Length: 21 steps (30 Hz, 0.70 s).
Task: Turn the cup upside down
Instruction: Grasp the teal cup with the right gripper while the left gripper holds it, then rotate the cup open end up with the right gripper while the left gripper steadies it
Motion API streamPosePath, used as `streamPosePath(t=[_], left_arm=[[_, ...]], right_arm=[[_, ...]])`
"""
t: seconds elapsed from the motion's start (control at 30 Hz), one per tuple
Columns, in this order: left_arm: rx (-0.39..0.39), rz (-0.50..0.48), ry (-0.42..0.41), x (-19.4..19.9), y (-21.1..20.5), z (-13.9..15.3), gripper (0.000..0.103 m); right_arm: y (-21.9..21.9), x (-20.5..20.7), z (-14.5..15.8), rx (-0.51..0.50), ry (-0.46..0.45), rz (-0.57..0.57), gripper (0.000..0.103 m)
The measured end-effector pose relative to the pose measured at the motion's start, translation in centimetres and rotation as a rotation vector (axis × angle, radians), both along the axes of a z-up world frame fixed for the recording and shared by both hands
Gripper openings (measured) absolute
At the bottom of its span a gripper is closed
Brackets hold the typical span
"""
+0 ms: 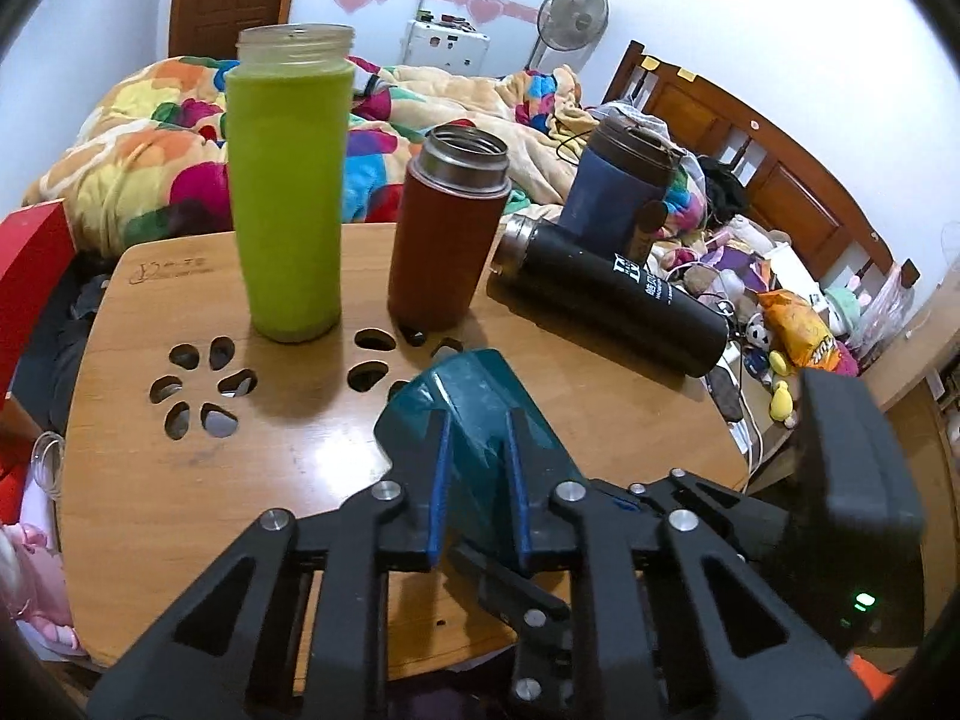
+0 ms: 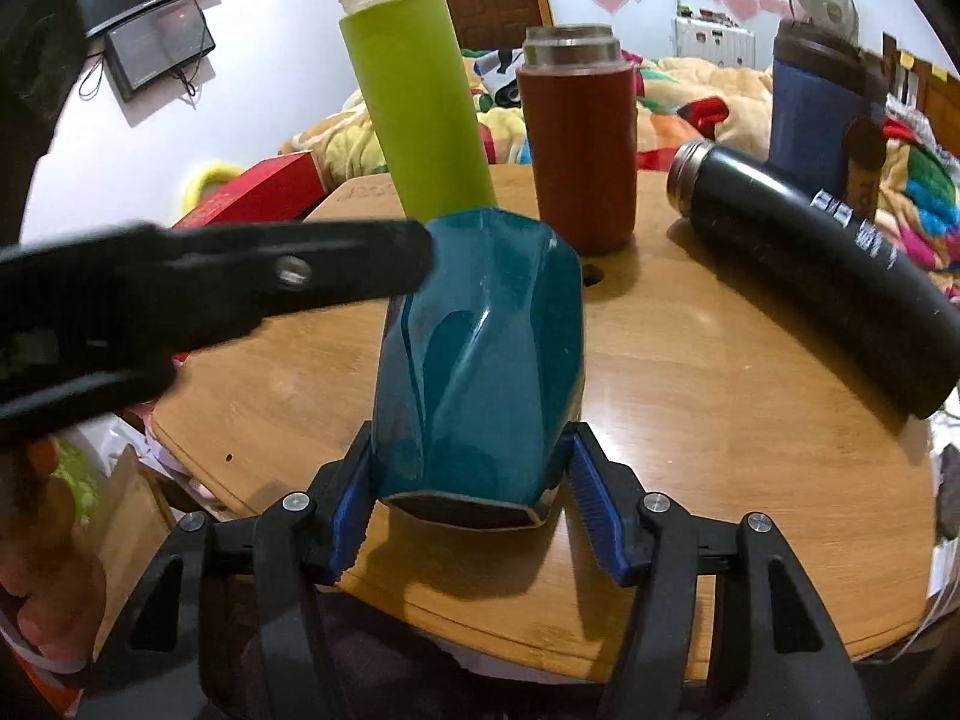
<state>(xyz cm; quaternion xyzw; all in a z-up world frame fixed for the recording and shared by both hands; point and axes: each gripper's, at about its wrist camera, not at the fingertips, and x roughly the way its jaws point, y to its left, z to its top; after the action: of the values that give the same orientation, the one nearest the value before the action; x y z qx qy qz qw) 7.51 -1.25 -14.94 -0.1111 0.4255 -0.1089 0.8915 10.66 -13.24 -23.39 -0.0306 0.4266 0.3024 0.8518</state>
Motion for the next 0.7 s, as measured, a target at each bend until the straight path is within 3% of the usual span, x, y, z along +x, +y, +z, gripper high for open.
streamPosePath(t=[0.33,0.7], left_arm=[[0.002,0.027,-0.022,0.2,0.9,0.6,0.013],[0.005,0.058,-0.032,0.8,2.2,0.7,0.013]], right_arm=[[-0.3,-1.1,2.0,-0.025,-0.077,0.016,0.056],[0.3,-0.5,3.0,-0.014,-0.097,0.022,0.055]])
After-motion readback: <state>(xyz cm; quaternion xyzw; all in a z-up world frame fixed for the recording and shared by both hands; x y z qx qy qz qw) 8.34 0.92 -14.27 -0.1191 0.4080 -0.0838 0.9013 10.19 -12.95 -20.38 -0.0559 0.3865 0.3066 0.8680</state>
